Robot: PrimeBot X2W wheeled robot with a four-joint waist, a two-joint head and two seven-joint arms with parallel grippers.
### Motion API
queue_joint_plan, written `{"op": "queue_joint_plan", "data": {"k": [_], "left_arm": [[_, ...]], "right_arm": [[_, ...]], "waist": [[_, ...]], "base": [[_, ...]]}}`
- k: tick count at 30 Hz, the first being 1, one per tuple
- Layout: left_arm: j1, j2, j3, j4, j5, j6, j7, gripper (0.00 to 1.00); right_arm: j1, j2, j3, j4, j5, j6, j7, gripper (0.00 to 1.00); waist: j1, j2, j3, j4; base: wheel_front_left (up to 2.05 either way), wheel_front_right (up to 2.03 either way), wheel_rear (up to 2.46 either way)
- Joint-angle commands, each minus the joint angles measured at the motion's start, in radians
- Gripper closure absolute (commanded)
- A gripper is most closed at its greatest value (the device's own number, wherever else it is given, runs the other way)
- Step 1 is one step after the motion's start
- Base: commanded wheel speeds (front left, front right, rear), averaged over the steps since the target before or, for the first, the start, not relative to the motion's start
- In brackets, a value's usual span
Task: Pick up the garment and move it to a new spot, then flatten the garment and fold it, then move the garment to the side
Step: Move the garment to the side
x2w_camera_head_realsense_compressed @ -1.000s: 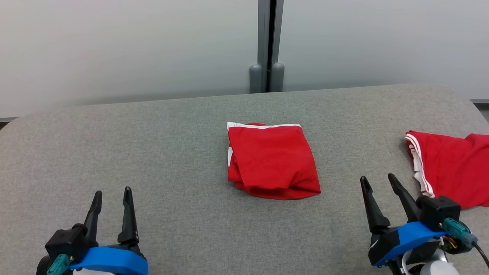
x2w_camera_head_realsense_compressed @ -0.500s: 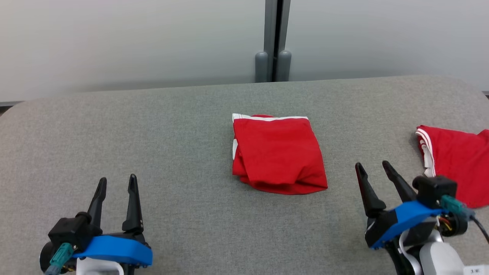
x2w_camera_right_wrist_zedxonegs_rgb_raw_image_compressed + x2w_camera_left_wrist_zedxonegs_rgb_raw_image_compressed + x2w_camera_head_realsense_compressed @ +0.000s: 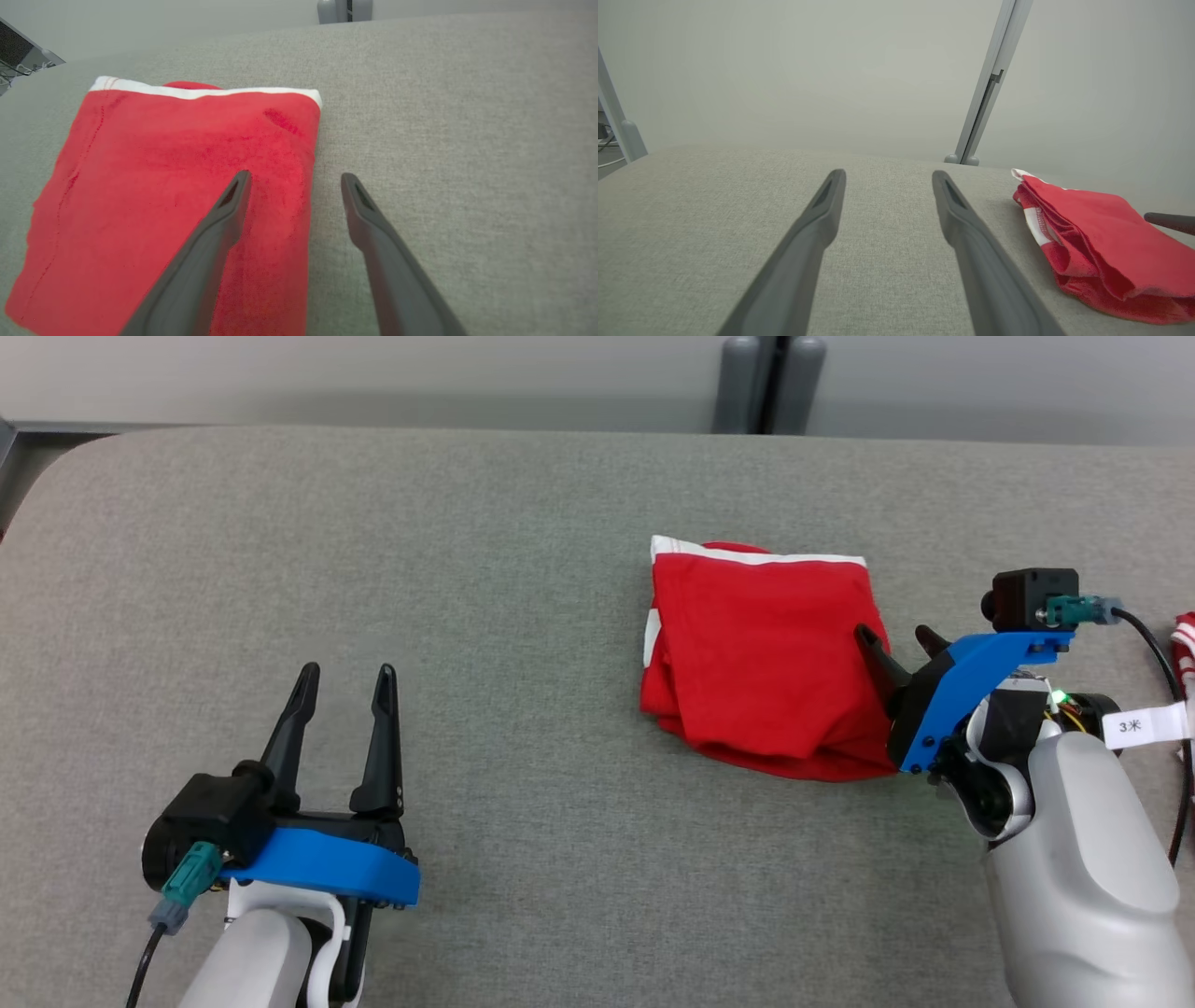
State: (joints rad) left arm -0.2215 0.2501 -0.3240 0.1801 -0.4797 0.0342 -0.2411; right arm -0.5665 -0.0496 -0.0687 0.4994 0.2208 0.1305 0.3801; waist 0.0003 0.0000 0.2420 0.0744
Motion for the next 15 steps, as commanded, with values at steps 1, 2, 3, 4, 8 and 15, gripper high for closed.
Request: {"op": "queue_joint_plan", "data": {"k": [1, 2, 3, 4, 8, 15], "left_arm": [[-0.028, -0.001, -0.001, 0.01, 0.006, -0.008, -0.007, 0.0], [-0.036, -0.003, -0.005, 0.016, 0.007, -0.01, -0.009, 0.0], [-0.04, -0.004, -0.006, 0.023, 0.009, -0.015, -0.009, 0.0], [-0.045, -0.005, -0.007, 0.029, 0.01, -0.017, -0.01, 0.0], [-0.06, -0.006, -0.004, 0.051, 0.012, -0.026, -0.017, 0.0], [-0.05, -0.003, 0.008, 0.074, 0.015, -0.033, -0.021, 0.0]], "right_arm": [[-0.039, -0.002, -0.018, 0.062, -0.012, 0.001, 0.011, 0.0], [-0.056, -0.002, -0.028, 0.102, -0.018, 0.001, 0.017, 0.0], [-0.073, -0.002, -0.038, 0.14, -0.028, 0.001, 0.018, 0.0], [-0.09, -0.002, -0.042, 0.173, -0.034, 0.001, 0.016, 0.0], [-0.134, 0.0, -0.025, 0.302, -0.029, 0.001, 0.012, 0.0], [-0.181, -0.001, 0.075, 0.377, -0.049, 0.0, 0.008, 1.0]], "waist": [[-0.0003, 0.0, 0.043, 0.045], [-0.0003, 0.0, 0.049, 0.052], [-0.0003, 0.0, 0.053, 0.057], [-0.0003, 0.0, 0.057, 0.061], [-0.0003, 0.0, 0.064, 0.066], [-0.0003, 0.0, 0.044, 0.022]], "base": [[0.0, 0.0, 0.0], [0.0, 0.0, 0.0], [0.0, 0.0, 0.0], [0.0, 0.0, 0.0], [0.0, 0.0, 0.0], [0.0, 0.0, 0.0]]}}
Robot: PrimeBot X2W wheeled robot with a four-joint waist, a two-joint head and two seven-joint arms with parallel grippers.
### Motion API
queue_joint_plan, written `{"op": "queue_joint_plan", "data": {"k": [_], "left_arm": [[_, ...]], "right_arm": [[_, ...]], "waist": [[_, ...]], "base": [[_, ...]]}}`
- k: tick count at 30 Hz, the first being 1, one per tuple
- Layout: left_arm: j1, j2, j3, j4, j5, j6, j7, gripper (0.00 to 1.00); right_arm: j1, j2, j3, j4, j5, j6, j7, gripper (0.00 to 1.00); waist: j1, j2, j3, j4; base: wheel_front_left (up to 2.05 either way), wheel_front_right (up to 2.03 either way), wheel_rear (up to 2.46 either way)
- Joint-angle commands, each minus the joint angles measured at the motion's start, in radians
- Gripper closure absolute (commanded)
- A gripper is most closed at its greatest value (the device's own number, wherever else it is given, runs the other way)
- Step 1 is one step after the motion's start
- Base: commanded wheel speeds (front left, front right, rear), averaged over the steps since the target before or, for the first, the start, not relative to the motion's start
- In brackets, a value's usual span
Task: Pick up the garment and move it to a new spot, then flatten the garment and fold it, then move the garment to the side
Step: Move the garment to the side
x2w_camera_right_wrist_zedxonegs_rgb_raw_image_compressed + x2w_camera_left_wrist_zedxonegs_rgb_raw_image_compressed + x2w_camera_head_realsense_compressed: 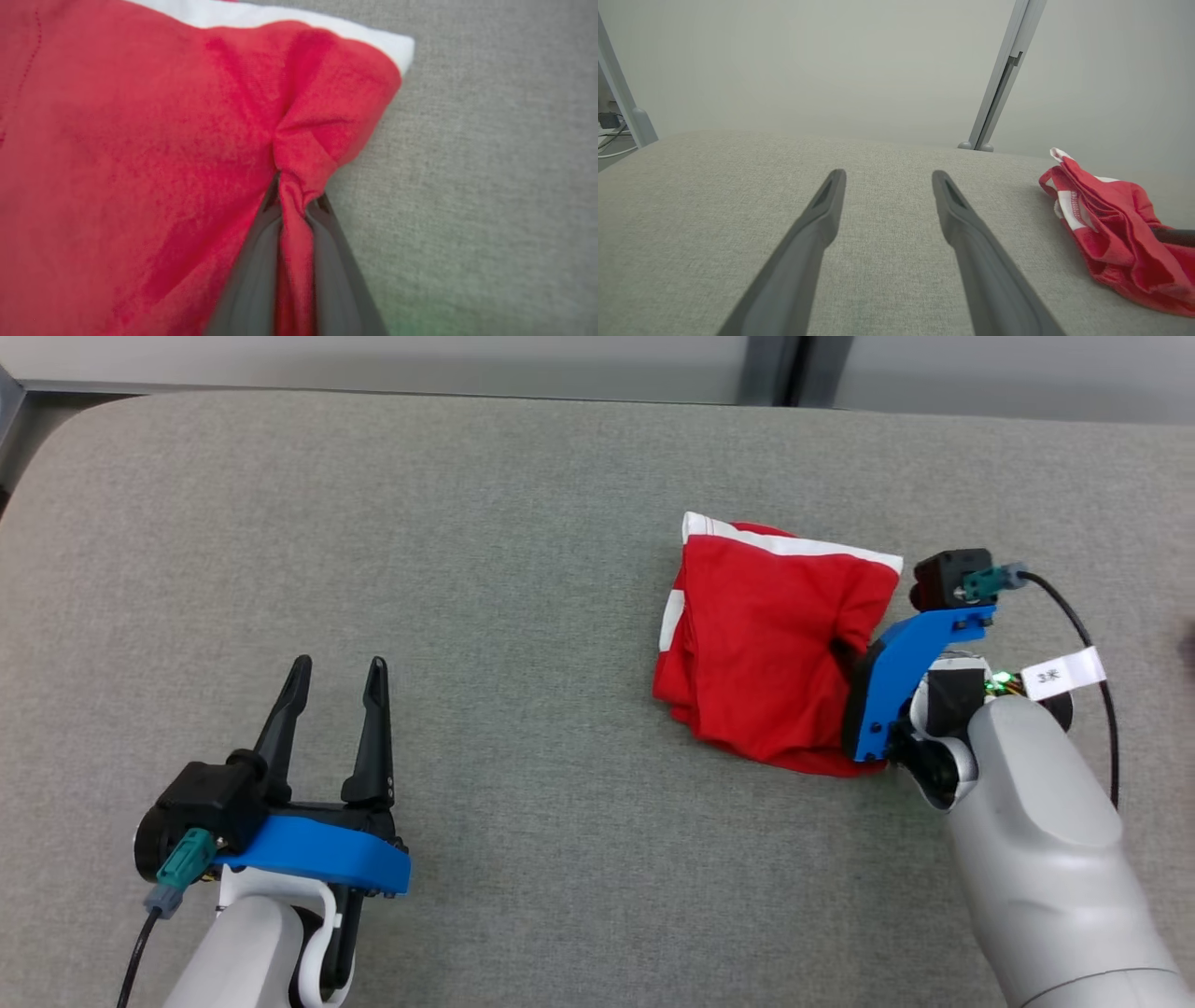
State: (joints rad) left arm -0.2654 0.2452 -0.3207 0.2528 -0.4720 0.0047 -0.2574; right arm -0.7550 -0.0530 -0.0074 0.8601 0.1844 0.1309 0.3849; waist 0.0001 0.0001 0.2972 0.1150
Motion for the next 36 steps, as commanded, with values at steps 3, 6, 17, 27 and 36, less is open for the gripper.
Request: {"op": "queue_joint_plan", "data": {"k": [3, 6, 17, 27, 36], "left_arm": [[0.011, 0.006, 0.012, 0.001, 0.008, -0.003, -0.007, 0.0], [0.022, 0.015, 0.028, -0.009, 0.01, 0.001, -0.007, 0.0], [0.011, 0.042, 0.04, -0.059, 0.028, 0.005, -0.002, 0.0], [-0.046, 0.074, 0.021, -0.096, 0.05, -0.004, 0.041, 0.0], [-0.086, 0.121, 0.012, -0.159, 0.075, 0.003, 0.098, 0.0]], "right_arm": [[-0.015, -0.007, 0.06, -0.025, -0.052, 0.0, 0.011, 1.0], [-0.036, -0.037, 0.143, -0.089, -0.06, 0.0, 0.035, 1.0], [-0.076, -0.316, 0.377, -0.376, 0.059, 0.0, 0.147, 1.0], [-0.101, -0.517, 0.457, -0.399, 0.104, 0.0, 0.039, 1.0], [-0.131, -0.624, 0.448, -0.225, 0.059, 0.0, -0.16, 1.0]], "waist": [[-0.0001, -0.0001, -0.025, -0.064], [-0.0001, -0.0001, -0.037, -0.126], [-0.0001, -0.0001, -0.014, -0.346], [-0.0001, -0.0001, 0.074, -0.416], [-0.0001, -0.0001, 0.183, -0.389]], "base": [[0.0, 0.0, 0.0], [0.0, 0.0, 0.0], [0.0, 0.0, 0.0], [0.0, 0.0, 0.0], [0.0, 0.0, 0.0]]}}
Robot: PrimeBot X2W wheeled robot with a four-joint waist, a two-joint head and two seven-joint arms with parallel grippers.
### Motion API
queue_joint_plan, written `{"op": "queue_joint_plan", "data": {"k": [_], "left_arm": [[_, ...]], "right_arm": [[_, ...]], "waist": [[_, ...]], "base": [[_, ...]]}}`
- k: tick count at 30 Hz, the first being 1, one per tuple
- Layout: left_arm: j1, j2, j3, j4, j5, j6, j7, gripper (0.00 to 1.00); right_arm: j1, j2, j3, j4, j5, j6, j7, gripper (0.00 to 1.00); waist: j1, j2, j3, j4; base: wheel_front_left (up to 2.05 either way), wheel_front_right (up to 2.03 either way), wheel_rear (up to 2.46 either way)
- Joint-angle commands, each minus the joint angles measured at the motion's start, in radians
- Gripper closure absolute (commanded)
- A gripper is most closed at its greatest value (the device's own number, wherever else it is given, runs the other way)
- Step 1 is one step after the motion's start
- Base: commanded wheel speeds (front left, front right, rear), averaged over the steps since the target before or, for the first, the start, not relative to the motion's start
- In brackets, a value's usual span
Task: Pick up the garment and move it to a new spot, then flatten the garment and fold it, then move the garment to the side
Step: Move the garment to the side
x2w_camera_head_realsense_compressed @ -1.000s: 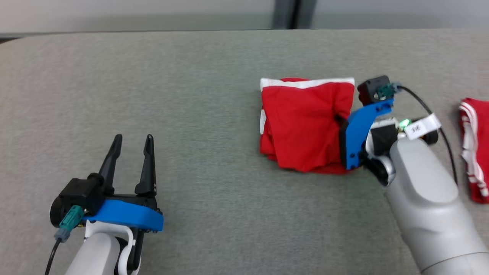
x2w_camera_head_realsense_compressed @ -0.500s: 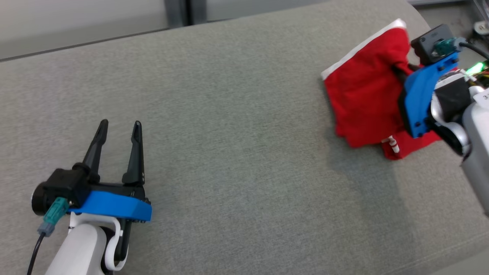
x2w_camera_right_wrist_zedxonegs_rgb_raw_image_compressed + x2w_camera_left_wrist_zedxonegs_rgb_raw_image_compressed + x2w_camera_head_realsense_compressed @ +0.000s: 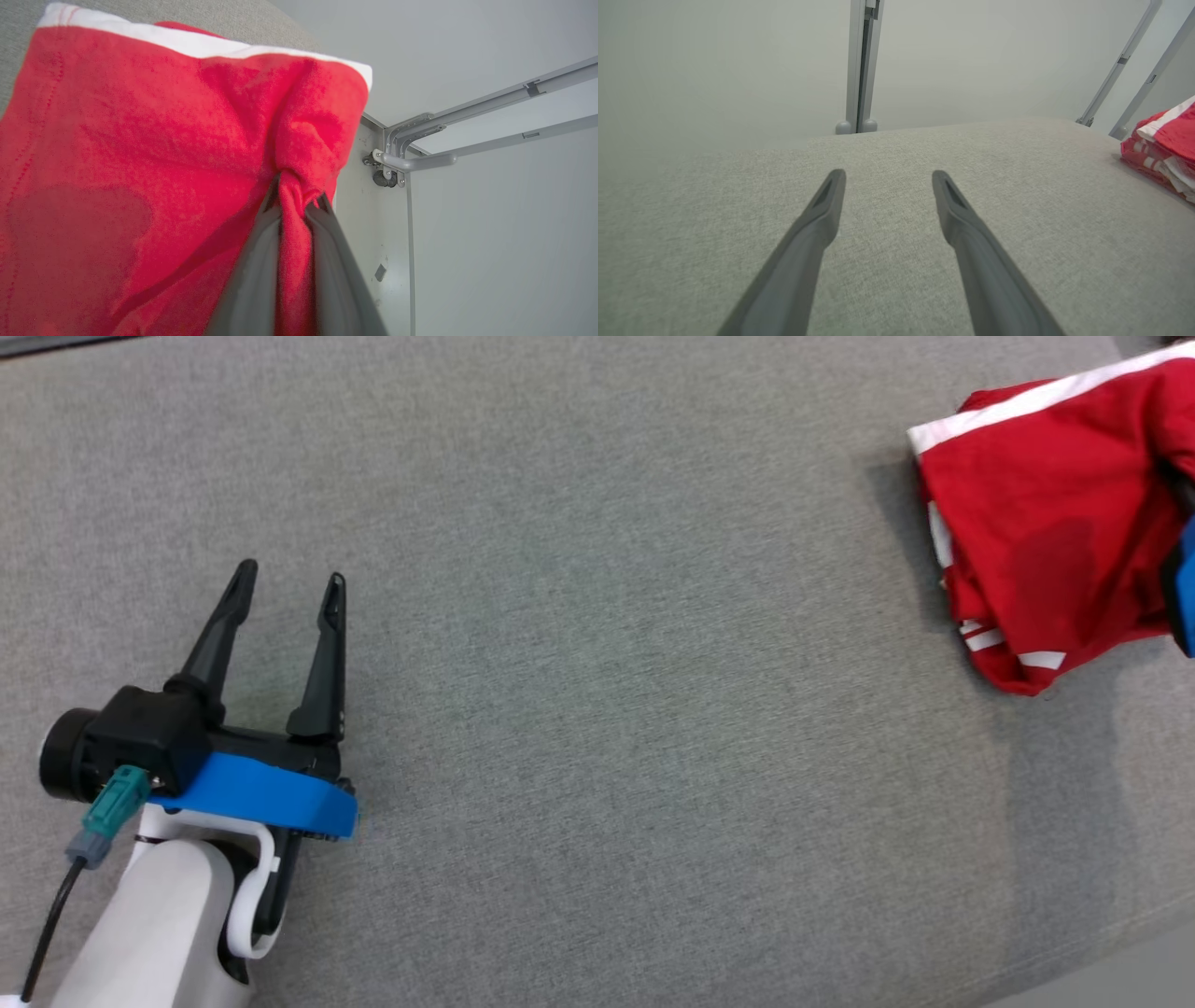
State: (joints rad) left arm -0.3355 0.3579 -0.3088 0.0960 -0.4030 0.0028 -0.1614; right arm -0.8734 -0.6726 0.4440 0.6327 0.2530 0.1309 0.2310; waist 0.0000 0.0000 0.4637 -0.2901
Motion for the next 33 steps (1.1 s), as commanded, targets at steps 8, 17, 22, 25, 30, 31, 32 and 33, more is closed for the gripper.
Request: {"op": "queue_joint_plan", "data": {"k": [8, 17, 22, 25, 30, 31, 32, 33], "left_arm": [[-0.02, 0.033, 0.001, -0.022, 0.005, 0.006, 0.02, 0.0], [0.027, -0.017, -0.005, 0.034, -0.035, 0.006, -0.038, 0.0], [0.09, -0.051, 0.007, 0.065, -0.063, 0.019, -0.069, 0.0], [0.135, -0.066, 0.021, 0.079, -0.082, 0.023, -0.082, 0.0], [0.212, -0.087, 0.054, 0.1, -0.107, 0.033, -0.097, 0.0], [0.227, -0.09, 0.061, 0.103, -0.11, 0.035, -0.098, 0.0], [0.242, -0.095, 0.06, 0.107, -0.11, 0.036, -0.099, 0.0], [0.257, -0.097, 0.067, 0.109, -0.111, 0.04, -0.101, 0.0]], "right_arm": [[-0.026, 0.047, -0.11, 0.169, -0.082, 0.0, -0.134, 0.0], [0.04, 0.163, -0.258, 0.211, -0.098, 0.0, -0.302, 0.0], [0.151, 0.254, -0.287, 0.127, -0.043, 0.0, -0.393, 0.0], [0.247, 0.302, -0.282, 0.052, 0.012, 0.0, -0.425, 0.0], [0.415, 0.375, -0.286, -0.088, 0.05, 0.0, -0.453, 0.0], [0.448, 0.386, -0.291, -0.115, 0.046, 0.0, -0.453, 0.0], [0.479, 0.397, -0.298, -0.137, 0.05, 0.0, -0.455, 0.0], [0.509, 0.413, -0.305, -0.16, 0.05, 0.0, -0.455, 0.0]], "waist": [[0.0, 0.0, 0.039, 0.025], [0.0, 0.0, -0.093, 0.046], [0.0, 0.0, -0.198, 0.078], [0.0, 0.0, -0.252, 0.105], [0.0, 0.0, -0.327, 0.159], [0.0, 0.0, -0.338, 0.17], [0.0, 0.0, -0.352, 0.182], [0.0, 0.0, -0.361, 0.191]], "base": [[0.0, 0.0, 0.0], [0.0, 0.0, 0.0], [0.0, 0.0, 0.0], [0.0, 0.0, 0.0], [0.0, 0.0, 0.0], [0.0, 0.0, 0.0], [0.0, 0.0, 0.0], [0.0, 0.0, 0.0]]}}
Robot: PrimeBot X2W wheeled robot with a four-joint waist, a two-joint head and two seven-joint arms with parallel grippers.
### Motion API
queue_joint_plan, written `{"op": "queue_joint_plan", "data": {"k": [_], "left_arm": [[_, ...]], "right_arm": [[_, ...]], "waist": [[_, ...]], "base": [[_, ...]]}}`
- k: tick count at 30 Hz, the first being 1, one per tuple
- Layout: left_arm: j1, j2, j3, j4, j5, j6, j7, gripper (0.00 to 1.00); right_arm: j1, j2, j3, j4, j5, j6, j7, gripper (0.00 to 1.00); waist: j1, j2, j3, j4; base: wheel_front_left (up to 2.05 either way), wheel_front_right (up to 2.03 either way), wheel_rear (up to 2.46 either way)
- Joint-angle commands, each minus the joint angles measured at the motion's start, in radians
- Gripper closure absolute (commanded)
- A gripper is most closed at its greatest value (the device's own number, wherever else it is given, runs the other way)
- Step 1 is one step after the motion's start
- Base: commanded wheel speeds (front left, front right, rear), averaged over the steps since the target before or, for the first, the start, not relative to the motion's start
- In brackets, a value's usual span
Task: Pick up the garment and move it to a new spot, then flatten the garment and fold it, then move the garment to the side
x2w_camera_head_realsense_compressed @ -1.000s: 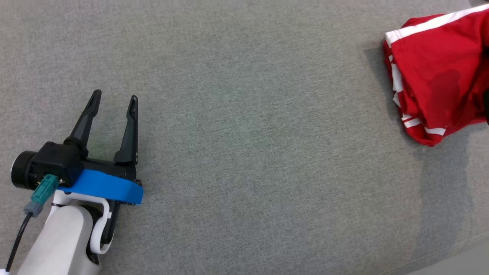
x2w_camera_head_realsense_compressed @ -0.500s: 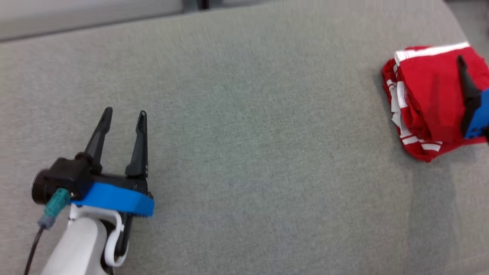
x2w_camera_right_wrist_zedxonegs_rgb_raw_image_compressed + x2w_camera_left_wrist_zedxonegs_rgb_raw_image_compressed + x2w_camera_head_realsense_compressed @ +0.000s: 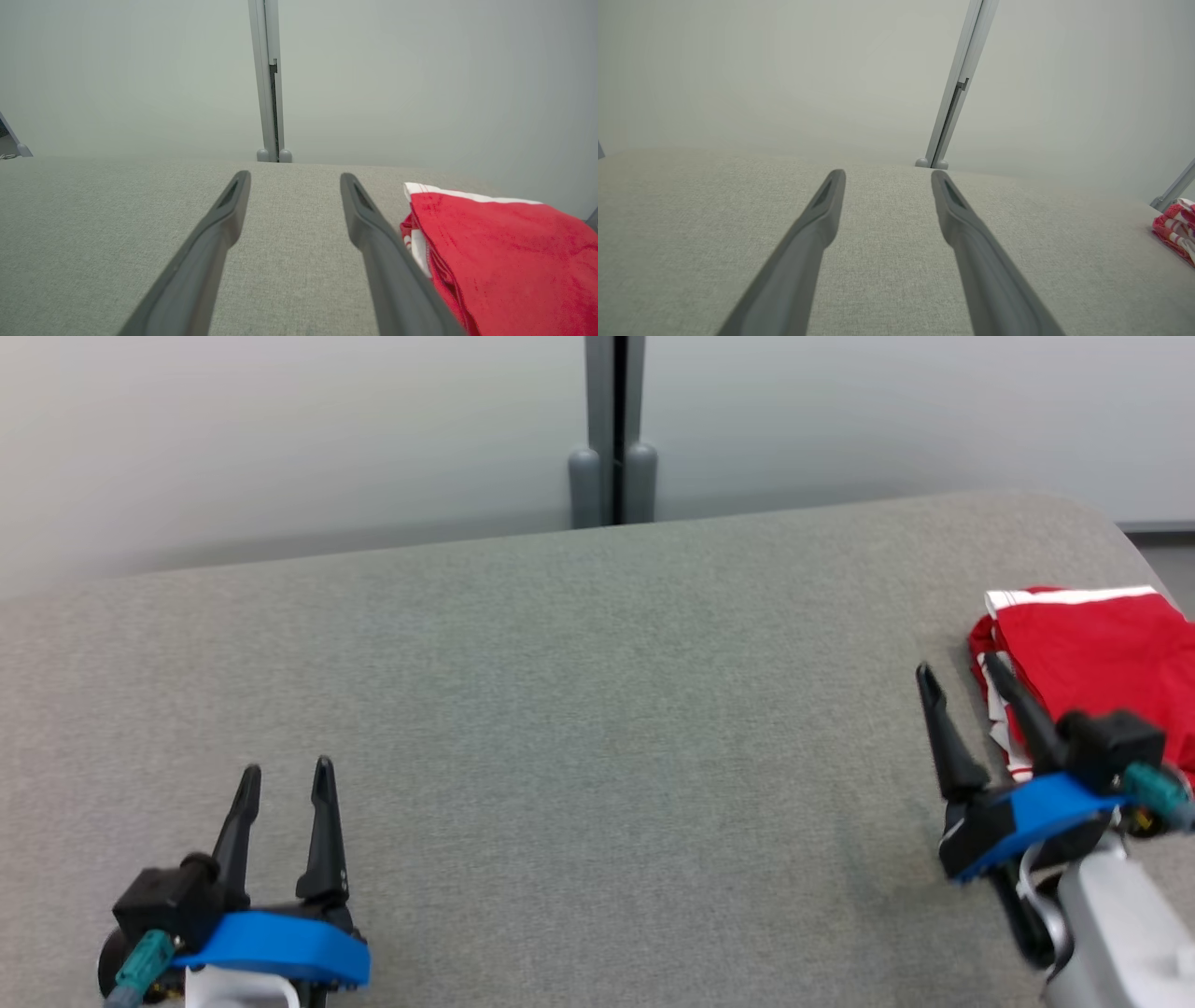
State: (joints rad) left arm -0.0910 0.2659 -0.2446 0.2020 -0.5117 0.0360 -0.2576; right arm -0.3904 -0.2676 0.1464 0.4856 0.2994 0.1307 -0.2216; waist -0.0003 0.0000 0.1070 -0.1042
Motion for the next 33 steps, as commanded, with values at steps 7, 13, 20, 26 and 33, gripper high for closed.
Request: {"op": "queue_joint_plan", "data": {"k": [7, 13, 20, 26, 33], "left_arm": [[0.058, -0.021, 0.026, 0.05, 0.008, -0.01, -0.007, 0.0], [0.081, -0.052, 0.057, 0.067, 0.031, -0.025, -0.008, 0.0], [0.085, -0.069, 0.08, 0.071, 0.049, -0.043, -0.008, 0.0], [0.072, -0.078, 0.091, 0.081, 0.06, -0.053, -0.008, 0.0], [0.073, -0.08, 0.095, 0.095, 0.065, -0.066, -0.008, 0.0]], "right_arm": [[0.195, 0.094, -0.05, -0.134, -0.036, 0.0, 0.013, 0.0], [0.285, 0.146, -0.084, -0.22, -0.078, 0.0, 0.062, 0.0], [0.314, 0.16, -0.097, -0.271, -0.102, 0.0, 0.096, 0.0], [0.32, 0.17, -0.093, -0.291, -0.101, 0.0, 0.113, 0.0], [0.323, 0.176, -0.084, -0.283, -0.104, 0.0, 0.114, 0.0]], "waist": [[0.0003, 0.0, -0.05, 0.048], [0.0003, 0.0, -0.077, 0.047], [0.0003, 0.0, -0.086, 0.042], [0.0003, 0.0, -0.087, 0.048], [0.0003, 0.0, -0.091, 0.05]], "base": [[0.0, 0.0, 0.0], [0.0, 0.0, 0.0], [0.0, 0.0, 0.0], [0.0, 0.0, 0.0], [0.0, 0.0, 0.0]]}}
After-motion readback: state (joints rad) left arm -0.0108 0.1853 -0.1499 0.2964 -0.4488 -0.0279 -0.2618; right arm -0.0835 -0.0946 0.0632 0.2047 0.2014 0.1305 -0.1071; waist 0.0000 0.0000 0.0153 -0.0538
